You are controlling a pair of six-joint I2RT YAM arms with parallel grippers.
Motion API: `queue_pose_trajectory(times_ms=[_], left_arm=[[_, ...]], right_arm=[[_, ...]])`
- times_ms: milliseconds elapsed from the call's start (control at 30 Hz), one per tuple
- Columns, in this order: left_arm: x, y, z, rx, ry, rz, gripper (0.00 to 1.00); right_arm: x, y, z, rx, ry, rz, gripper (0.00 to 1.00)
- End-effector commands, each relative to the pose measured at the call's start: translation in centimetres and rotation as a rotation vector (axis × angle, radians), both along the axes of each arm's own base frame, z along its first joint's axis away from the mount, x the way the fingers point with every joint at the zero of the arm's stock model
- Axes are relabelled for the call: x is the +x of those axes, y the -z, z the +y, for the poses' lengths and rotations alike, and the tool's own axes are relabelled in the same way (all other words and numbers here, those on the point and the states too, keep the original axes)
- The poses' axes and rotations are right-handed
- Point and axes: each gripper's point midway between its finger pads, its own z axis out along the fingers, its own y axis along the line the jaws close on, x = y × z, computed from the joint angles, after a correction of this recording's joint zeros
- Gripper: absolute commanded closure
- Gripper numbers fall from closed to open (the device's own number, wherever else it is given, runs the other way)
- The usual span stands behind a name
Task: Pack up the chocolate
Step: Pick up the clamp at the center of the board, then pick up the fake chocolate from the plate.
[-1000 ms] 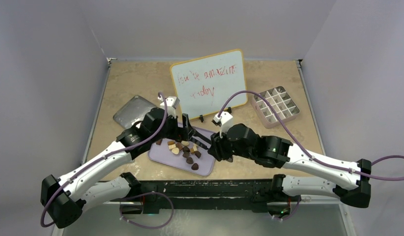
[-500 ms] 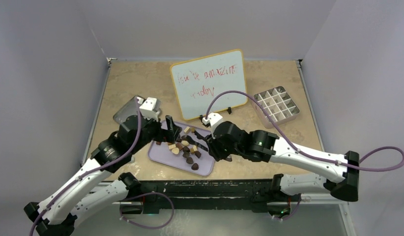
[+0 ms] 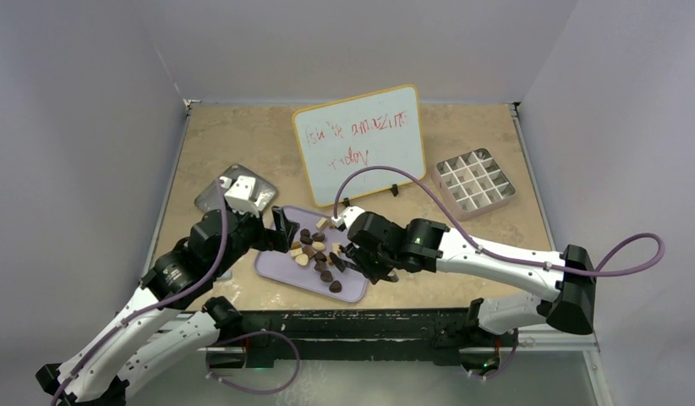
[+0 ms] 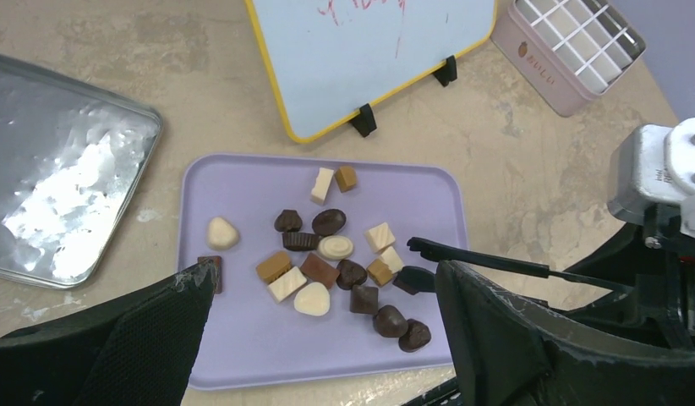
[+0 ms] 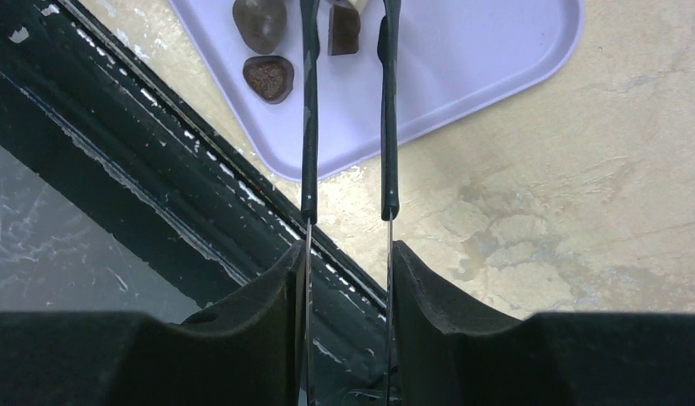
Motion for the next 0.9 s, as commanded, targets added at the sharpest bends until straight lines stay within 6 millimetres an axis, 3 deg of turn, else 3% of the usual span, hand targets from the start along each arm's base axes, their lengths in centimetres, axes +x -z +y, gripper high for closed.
queue_pose_trajectory(times_ms=[0, 400, 467, 667, 867], left_arm=[[0.3, 0.3, 0.0, 0.036, 0.005, -0.001, 0.0], [0.1, -0.2, 0.5, 0.018, -0.008, -0.024, 0.0], [0.1, -0.3, 0.5, 0.017, -0.011, -0.026, 0.0], [0.1, -0.3, 0.6, 0.016, -0.014, -0.029, 0.0], [0.0, -0.4, 0.7, 0.012, -0.016, -0.033, 0.0]], right_arm=[[-0.6, -0.8, 0.4, 0.017, -0.037, 0.016, 0.6], [-0.7, 1.3, 0.6, -0.049, -0.03, 0.057, 0.6], [-0.7, 1.4, 0.6, -0.047, -0.027, 0.058, 0.65], [-0.5, 0.7, 0.5, -0.024, 0.002, 0.039, 0.92], [-1.1, -0.2, 0.1, 0.033, 0.032, 0.054, 0.96]])
